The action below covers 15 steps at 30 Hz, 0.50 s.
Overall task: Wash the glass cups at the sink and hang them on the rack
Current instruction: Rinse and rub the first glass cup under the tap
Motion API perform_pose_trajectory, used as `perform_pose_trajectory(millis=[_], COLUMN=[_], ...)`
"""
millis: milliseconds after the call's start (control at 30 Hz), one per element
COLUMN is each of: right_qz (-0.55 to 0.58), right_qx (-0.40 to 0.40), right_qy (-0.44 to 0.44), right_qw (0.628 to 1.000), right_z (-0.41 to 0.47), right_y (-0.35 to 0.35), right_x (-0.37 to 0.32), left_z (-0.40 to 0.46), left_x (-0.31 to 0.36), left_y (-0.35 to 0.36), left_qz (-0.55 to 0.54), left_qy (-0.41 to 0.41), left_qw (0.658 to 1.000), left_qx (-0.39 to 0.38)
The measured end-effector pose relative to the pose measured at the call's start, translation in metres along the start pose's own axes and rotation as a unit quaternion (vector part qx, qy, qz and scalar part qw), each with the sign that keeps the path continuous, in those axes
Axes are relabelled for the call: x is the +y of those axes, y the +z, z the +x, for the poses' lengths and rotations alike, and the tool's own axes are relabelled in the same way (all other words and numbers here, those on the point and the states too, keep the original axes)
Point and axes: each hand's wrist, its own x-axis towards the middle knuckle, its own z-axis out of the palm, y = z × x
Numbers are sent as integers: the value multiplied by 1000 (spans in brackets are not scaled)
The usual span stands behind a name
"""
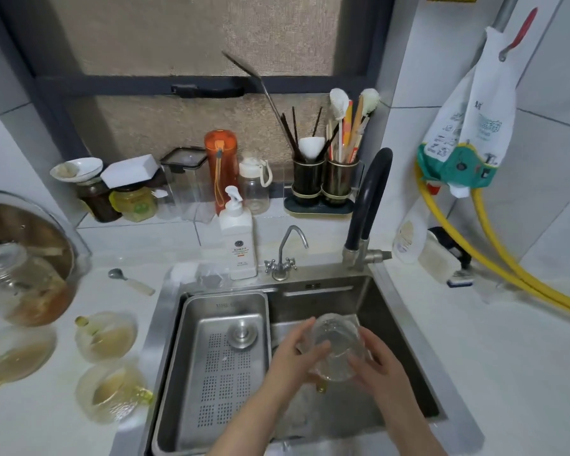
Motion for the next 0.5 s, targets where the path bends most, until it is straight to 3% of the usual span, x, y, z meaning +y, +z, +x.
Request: perform_pose_trajectory(millis=[133,500], right_qz=[-18,-46], right_qx=[-1,-41], right_qy=[-28,-55], right_qw=[999,997], right_z=[-1,3], right_y=[1,-23], right_x=[-3,-20], left_z=[-6,-17], left_x=[2,12], left_y=[8,40], left_qz=[-23,-25], left_qy=[-20,23], left_qw=[999,995], left_qx=[32,98])
